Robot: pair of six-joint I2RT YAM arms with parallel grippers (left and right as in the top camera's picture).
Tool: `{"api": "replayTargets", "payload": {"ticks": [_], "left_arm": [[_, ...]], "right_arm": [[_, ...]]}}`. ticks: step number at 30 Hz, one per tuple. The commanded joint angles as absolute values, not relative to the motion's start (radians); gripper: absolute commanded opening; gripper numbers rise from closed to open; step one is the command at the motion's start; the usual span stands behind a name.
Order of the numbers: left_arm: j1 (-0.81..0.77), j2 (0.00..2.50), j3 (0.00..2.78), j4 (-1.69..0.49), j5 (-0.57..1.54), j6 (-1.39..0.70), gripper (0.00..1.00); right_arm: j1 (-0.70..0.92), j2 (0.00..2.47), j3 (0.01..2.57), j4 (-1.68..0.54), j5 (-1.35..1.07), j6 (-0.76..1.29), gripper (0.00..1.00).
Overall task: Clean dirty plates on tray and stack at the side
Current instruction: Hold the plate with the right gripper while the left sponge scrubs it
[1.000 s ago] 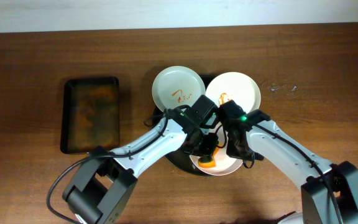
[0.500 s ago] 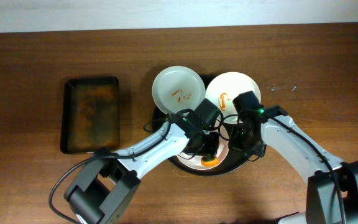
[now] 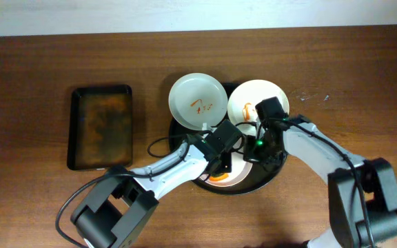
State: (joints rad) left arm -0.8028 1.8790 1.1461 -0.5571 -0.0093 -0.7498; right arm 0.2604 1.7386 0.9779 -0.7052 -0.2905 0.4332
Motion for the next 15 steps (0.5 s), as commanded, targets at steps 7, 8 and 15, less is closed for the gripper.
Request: {"api": "replayTargets", "payload": {"ticks": [7, 8, 15], "left_arm": [[-0.675, 1.901, 1.11, -0.659, -0.261, -0.728, 0.01], [-0.659, 1.901, 1.119, -0.658, -0.263, -0.728, 0.01], [-0.638, 1.747, 1.23, -0.653, -0.416, -0.634, 0.0]], "right_arm": [[0.254, 1.769, 0.98, -0.798, -0.138, 0.453, 0.04], [0.254, 1.769, 0.98, -0.802, -0.138, 0.453, 0.04], [0.254, 1.769, 0.98, -0.814, -0.137, 0.453, 0.04]]}}
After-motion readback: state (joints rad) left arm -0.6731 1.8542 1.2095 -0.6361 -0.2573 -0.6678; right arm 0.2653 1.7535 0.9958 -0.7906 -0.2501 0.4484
